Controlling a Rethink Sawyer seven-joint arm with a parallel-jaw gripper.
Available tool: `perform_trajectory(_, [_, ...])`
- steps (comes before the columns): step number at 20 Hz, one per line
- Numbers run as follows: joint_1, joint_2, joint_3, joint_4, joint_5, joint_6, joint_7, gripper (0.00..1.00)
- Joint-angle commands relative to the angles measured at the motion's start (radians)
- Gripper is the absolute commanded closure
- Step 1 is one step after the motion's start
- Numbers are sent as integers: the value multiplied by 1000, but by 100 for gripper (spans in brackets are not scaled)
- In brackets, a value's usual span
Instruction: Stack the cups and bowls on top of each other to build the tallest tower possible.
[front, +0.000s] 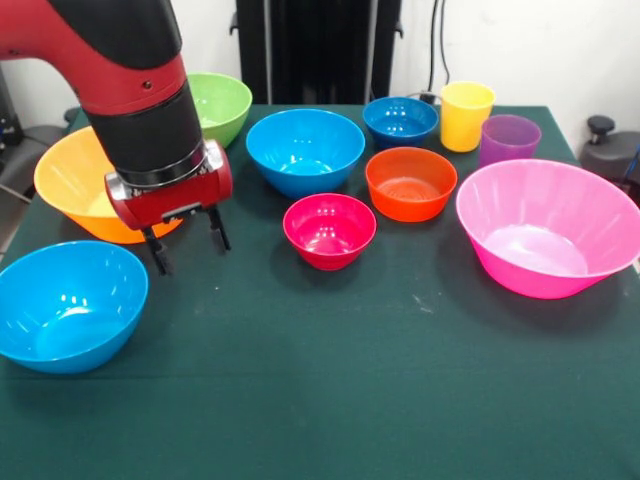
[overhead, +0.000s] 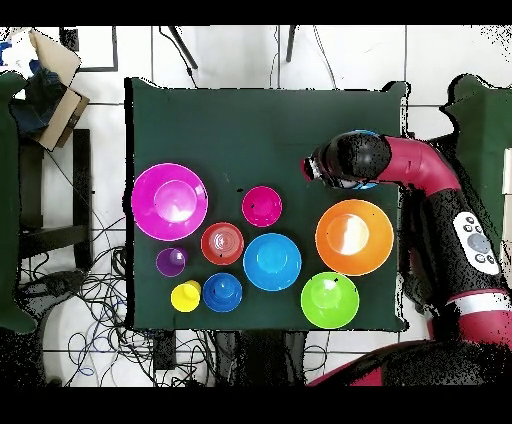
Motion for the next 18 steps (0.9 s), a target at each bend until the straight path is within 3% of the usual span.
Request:
perform_trajectory(1, [20,25,14,-91,-89,126,-353,0])
perform_trajectory(11, [25,-68,16,-27,-61,168,-294,0])
perform_trajectory(18, [4,-123,2,54,-44,91,-182,0])
